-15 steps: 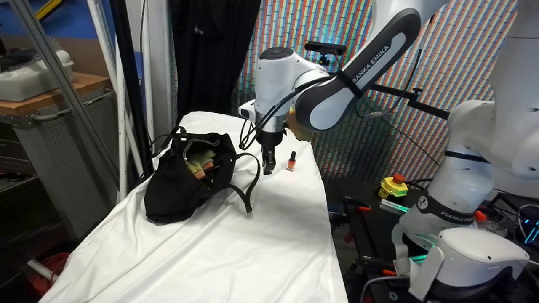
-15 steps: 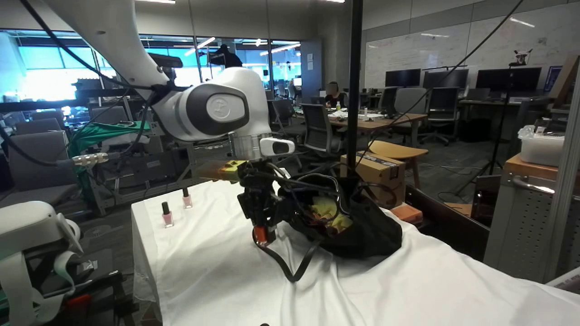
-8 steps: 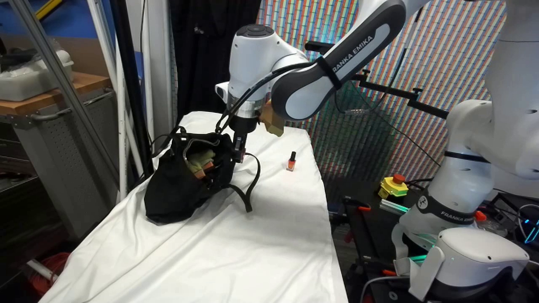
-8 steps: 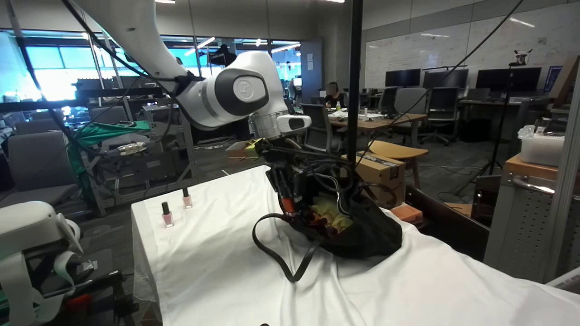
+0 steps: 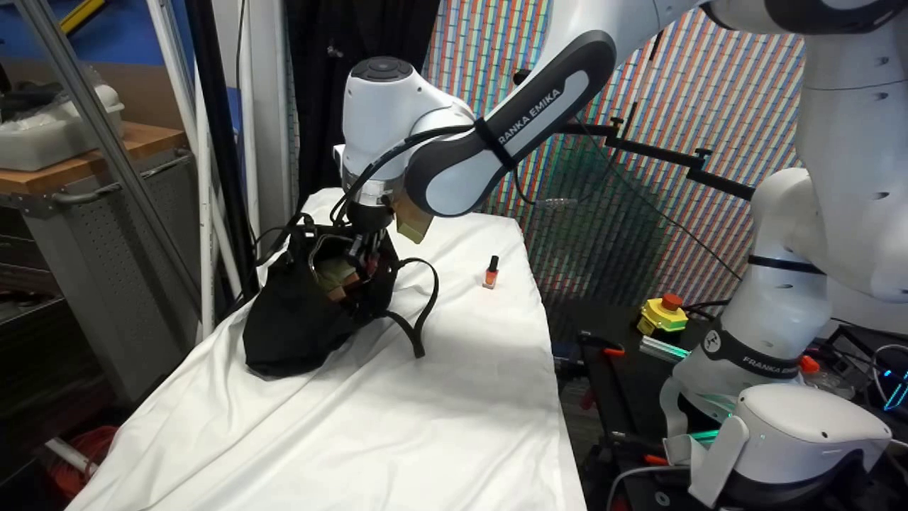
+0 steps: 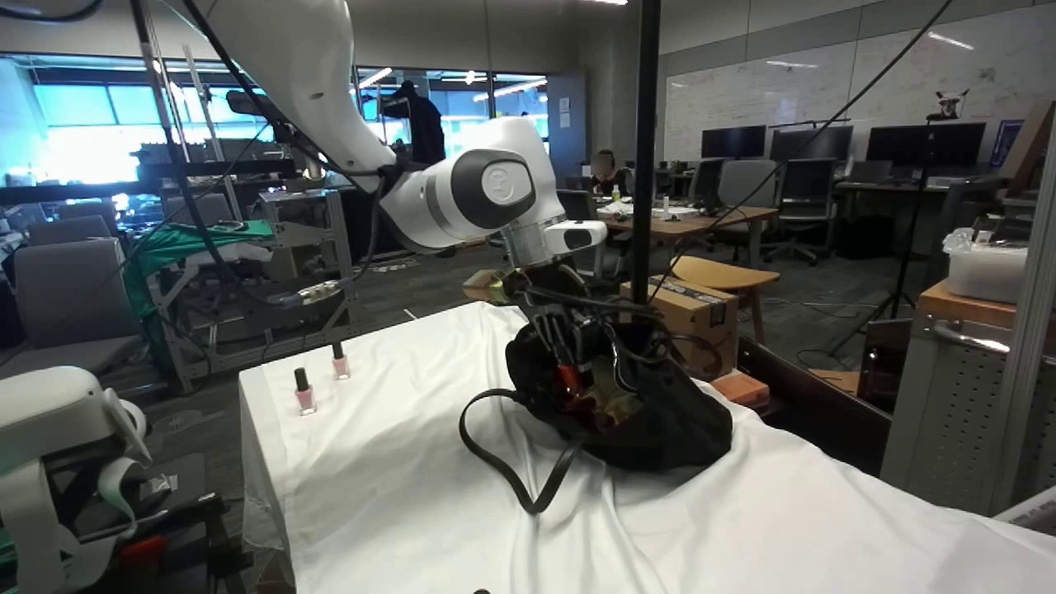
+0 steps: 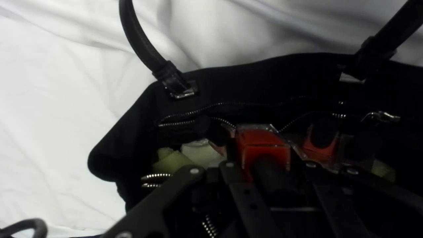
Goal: Pick up all the nail polish on the table and put them in the bag
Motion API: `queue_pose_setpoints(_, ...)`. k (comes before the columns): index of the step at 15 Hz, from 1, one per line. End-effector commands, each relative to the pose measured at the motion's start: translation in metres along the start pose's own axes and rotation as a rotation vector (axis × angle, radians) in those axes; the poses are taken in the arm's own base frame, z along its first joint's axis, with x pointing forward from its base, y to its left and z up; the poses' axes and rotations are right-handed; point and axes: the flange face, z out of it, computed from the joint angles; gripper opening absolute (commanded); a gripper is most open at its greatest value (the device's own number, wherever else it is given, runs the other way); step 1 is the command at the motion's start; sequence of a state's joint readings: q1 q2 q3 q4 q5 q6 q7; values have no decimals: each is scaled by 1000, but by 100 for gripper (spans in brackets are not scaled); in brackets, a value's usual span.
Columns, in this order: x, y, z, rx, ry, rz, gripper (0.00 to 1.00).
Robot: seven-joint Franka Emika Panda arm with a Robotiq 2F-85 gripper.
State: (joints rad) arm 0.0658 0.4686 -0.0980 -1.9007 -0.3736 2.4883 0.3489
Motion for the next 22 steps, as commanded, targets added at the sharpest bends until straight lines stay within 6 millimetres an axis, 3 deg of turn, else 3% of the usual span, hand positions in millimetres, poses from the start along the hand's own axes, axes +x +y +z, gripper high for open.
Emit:
queue_pose_setpoints(1,26,-9,12,-10,28,78,15)
queue_pose_setpoints(8,47,-20,28,-33,73,214,15)
queue_pose_setpoints(14,54,-19,32,-60,90,281,18)
queue_pose_setpoints(15,52,-18,32,-68,86,280,65)
queue_pose_setpoints(17,48,-17,30,-74,64,266,71)
queue_pose_setpoints(21,30,-10,12,-54,50,233,98)
queue_pose_setpoints(22,23,-7,6,-46,45,224,100)
